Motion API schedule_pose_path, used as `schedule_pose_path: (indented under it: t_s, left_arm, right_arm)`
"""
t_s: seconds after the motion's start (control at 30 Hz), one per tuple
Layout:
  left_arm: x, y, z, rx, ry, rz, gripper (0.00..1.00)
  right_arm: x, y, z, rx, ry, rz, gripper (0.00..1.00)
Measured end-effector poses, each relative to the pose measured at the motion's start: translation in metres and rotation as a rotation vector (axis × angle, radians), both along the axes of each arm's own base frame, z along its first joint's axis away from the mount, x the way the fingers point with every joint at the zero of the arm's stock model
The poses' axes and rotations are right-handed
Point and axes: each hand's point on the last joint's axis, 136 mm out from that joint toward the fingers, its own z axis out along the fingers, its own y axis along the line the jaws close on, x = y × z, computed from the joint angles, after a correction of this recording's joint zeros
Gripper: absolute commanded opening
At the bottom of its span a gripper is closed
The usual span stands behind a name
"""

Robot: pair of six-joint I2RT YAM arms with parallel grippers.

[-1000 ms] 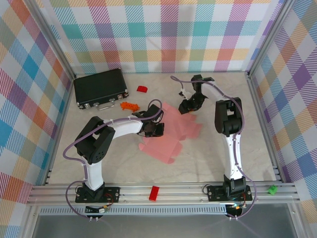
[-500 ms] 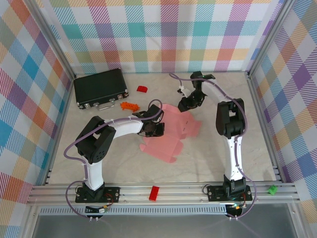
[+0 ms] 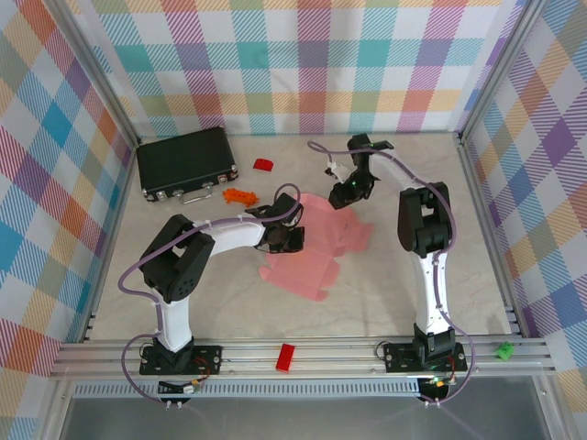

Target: Fold the paper box

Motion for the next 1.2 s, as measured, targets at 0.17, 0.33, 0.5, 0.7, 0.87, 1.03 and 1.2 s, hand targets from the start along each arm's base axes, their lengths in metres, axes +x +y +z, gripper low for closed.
schedule_pose_path:
  t_s: [0.17, 0.33, 0.5, 0.7, 0.87, 1.03, 1.2]
  left_arm:
    - [0.000, 0.000, 0.000, 0.001, -0.002, 0.001, 0.00]
    - [0.000, 0.000, 0.000, 0.001, -0.002, 0.001, 0.00]
    - [0.000, 0.000, -0.001, 0.000, -0.004, 0.001, 0.00]
    - [0.002, -0.001, 0.000, -0.005, -0.010, 0.001, 0.00]
    - [0.003, -0.001, 0.000, -0.008, -0.016, 0.002, 0.00]
    - [0.005, -0.002, -0.001, -0.010, -0.023, 0.003, 0.00]
    - [0.012, -0.008, -0.001, -0.028, -0.048, 0.004, 0.00]
  right_arm:
    - [0.000, 0.004, -0.005, -0.009, -0.024, 0.033, 0.32]
    - [-0.001, 0.006, -0.005, -0.006, -0.032, 0.061, 0.29]
    - [-0.002, 0.006, -0.005, -0.011, -0.039, 0.081, 0.26]
    - [0.004, 0.005, -0.005, -0.027, -0.087, 0.089, 0.18]
    - [0.004, 0.006, 0.006, -0.027, -0.152, 0.109, 0.11]
    - [0.002, 0.009, 0.018, -0.030, -0.230, 0.151, 0.06]
    - [0.002, 0.007, 0.029, -0.044, -0.327, 0.172, 0.03]
